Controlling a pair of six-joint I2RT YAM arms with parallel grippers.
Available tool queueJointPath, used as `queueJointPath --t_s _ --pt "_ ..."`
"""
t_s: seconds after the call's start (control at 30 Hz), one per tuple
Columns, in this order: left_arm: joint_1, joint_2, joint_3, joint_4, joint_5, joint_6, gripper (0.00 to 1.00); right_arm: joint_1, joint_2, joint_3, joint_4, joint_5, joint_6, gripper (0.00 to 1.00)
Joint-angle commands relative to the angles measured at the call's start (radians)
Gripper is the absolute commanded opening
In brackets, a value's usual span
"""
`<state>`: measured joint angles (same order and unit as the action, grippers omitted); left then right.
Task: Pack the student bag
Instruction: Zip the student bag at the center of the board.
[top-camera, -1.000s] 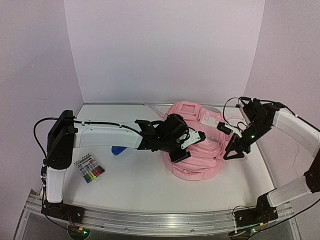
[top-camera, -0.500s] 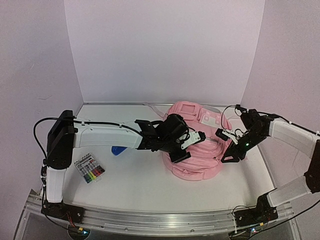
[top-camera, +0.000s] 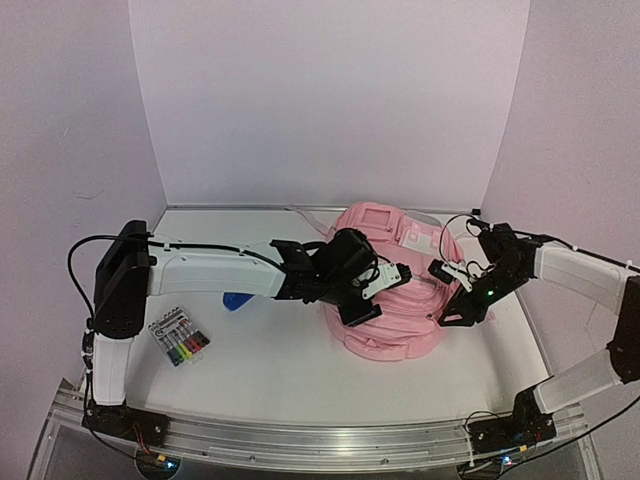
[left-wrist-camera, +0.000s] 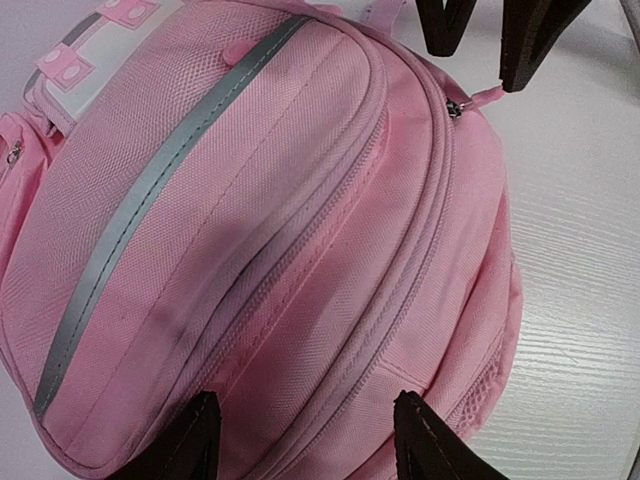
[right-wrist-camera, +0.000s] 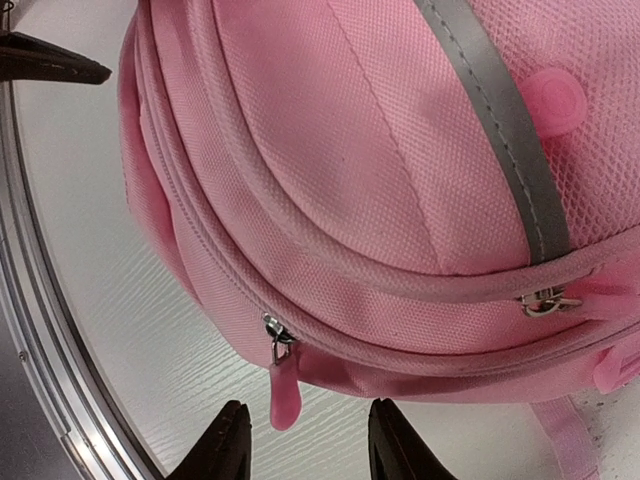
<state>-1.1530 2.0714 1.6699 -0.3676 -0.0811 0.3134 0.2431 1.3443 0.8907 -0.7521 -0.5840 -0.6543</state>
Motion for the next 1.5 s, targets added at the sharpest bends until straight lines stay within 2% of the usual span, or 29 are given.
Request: queueJointPath --t_s 0.0,0.17,0.4,0.47,0.57,0.67,0.9,1.2,1.47 --pt "0.000 0.017 0.050 0.008 0.006 -0.006 0.59 0.017 0.006 -0.033 0.034 0.008 -0.012 0.40" --pt "0.000 0.023 0.050 0.010 0.008 -0.007 0.60 0.036 0.007 -0.053 0.074 0.027 -0.004 0.39" --pt "0.000 0.046 0.071 -0.005 0.012 0.022 0.56 0.061 0.044 -0.059 0.131 0.083 0.032 0.25" --pt "0.000 0.053 0.079 -0.008 0.013 0.031 0.50 0.061 0.046 -0.061 0.138 0.108 0.040 0.20" --pt "0.002 0.060 0.086 -0.014 0.013 0.047 0.32 0.060 0.041 -0.061 0.142 0.141 0.055 0.11" --pt "0.001 0.064 0.101 -0.041 0.019 0.062 0.20 0.061 0.028 -0.053 0.142 0.162 0.080 0.00" --pt "0.008 0.044 0.077 -0.079 0.017 0.059 0.01 0.056 -0.005 -0.023 0.137 0.216 0.108 0.00" --pt "0.029 -0.026 -0.034 -0.105 -0.017 0.035 0.00 -0.013 -0.031 0.007 0.078 0.236 0.028 0.00" --pt "0.059 -0.068 -0.123 -0.104 -0.023 0.015 0.00 -0.134 0.073 0.111 0.042 0.187 -0.030 0.00"
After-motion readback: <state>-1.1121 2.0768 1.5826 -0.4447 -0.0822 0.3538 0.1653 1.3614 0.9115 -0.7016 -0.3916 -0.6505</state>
